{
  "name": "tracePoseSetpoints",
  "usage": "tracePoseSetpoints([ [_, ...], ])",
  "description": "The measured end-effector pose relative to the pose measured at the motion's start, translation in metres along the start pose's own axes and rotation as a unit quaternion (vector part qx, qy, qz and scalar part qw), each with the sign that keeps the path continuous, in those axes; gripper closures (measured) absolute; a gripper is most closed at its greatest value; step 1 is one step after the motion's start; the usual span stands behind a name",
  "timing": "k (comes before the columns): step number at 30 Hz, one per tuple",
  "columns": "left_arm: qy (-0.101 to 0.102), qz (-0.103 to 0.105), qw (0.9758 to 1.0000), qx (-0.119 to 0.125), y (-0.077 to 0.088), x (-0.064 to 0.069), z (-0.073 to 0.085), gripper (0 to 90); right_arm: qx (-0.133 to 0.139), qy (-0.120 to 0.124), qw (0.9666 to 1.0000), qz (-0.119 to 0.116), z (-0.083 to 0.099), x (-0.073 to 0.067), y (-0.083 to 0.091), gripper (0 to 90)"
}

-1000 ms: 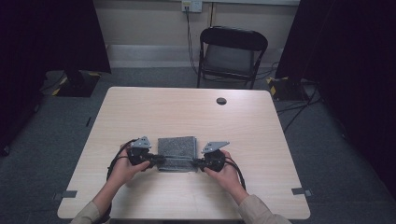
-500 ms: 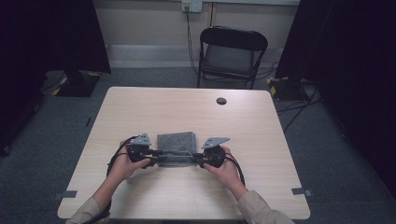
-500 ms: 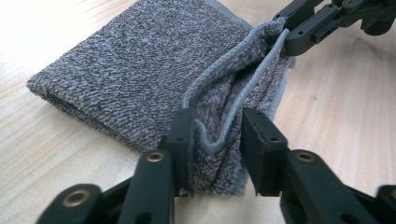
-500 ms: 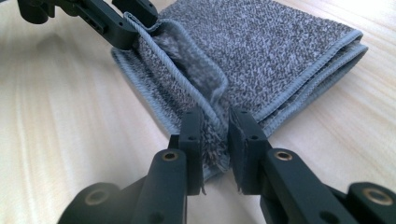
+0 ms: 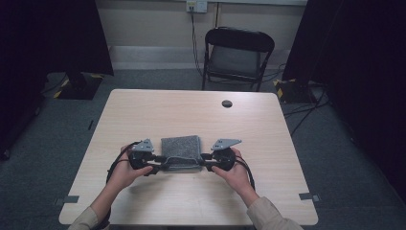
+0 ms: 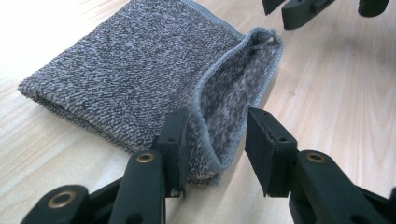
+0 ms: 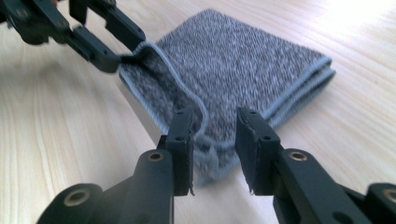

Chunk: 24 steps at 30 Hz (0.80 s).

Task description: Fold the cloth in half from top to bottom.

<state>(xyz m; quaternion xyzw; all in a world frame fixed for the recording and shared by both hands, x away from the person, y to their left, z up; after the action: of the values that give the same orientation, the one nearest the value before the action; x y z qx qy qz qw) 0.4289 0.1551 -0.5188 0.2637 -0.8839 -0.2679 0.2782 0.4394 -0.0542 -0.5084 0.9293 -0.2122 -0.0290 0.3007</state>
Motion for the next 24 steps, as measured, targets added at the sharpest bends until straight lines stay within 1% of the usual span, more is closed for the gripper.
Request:
tracePoseSetpoints([
  [1,0.003,0.000,1.0000,0.001,-0.001,-0.001,0.000,59.6,0.000,0.000,1.0000,-0.002,-0.002,0.000,-0.002,67.8],
  [3,0.003,0.000,1.0000,0.003,-0.001,-0.001,-0.001,59.6,0.003,-0.003,0.9999,-0.015,-0.005,-0.002,-0.008,67.6],
  [5,0.006,0.000,0.9999,0.009,0.000,-0.002,-0.003,59.6,-0.005,0.002,0.9998,-0.020,-0.007,-0.005,-0.014,67.8],
  [6,0.008,0.001,0.9999,0.015,0.000,-0.002,-0.005,58.9,-0.007,0.003,0.9997,-0.022,-0.006,-0.006,-0.016,69.6],
  [7,0.011,-0.001,0.9997,0.020,0.001,-0.003,-0.006,58.1,-0.014,0.003,0.9997,-0.019,-0.005,-0.006,-0.018,72.3],
  [8,0.016,-0.005,0.9996,0.023,0.003,-0.005,-0.007,56.5,-0.025,0.004,0.9996,-0.012,-0.003,-0.006,-0.020,77.6],
  [9,0.018,-0.008,0.9995,0.025,0.005,-0.006,-0.007,56.5,-0.025,0.003,0.9995,-0.019,-0.002,-0.007,-0.021,80.9],
  [11,0.021,-0.008,0.9994,0.027,0.007,-0.007,-0.006,55.0,-0.027,0.005,0.9994,-0.019,0.002,-0.007,-0.021,87.4],
  [12,0.024,-0.005,0.9994,0.026,0.008,-0.006,-0.005,54.9,-0.025,0.004,0.9994,-0.025,0.002,-0.008,-0.020,88.2],
  [13,0.022,-0.003,0.9996,0.020,0.007,-0.006,-0.003,54.9,-0.025,0.004,0.9993,-0.025,0.003,-0.009,-0.019,88.8],
  [14,0.019,-0.005,0.9997,0.013,0.006,-0.005,0.000,54.9,-0.029,0.008,0.9993,-0.024,0.004,-0.009,-0.017,89.2],
  [16,0.015,-0.004,0.9999,-0.006,0.002,-0.004,0.006,55.3,-0.027,0.012,0.9993,-0.022,0.006,-0.009,-0.014,89.5],
  [17,0.014,-0.008,0.9998,-0.010,0.000,-0.005,0.008,56.5,-0.031,0.014,0.9992,-0.020,0.007,-0.009,-0.012,89.7],
  [19,0.013,-0.006,0.9997,-0.022,-0.003,-0.006,0.014,58.1,-0.038,0.017,0.9989,-0.020,0.011,-0.008,-0.011,89.9],
  [21,0.008,-0.011,0.9995,-0.028,-0.004,-0.007,0.017,59.3,-0.047,0.024,0.9983,-0.024,0.017,-0.011,-0.011,89.9],
  [23,0.006,-0.004,0.9995,-0.031,-0.004,-0.005,0.017,59.7,-0.055,0.029,0.9977,-0.028,0.021,-0.013,-0.011,89.6],
  [24,0.007,-0.003,0.9996,-0.028,-0.003,-0.004,0.015,59.0,-0.057,0.029,0.9975,-0.029,0.023,-0.014,-0.012,89.3],
])
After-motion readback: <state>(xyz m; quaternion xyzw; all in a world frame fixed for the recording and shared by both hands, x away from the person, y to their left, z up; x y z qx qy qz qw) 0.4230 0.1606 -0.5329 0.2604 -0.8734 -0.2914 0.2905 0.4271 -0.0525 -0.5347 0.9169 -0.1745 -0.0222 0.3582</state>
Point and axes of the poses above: each handheld gripper's, and its own axes: y roughly backward along the jaws, z roughly out of its underside, x roughly to its right, the point moved 7 cm from there along -y, roughly forward along the jaws, and after that the axes turned 15 degrees about y, right-handed, at the moved point
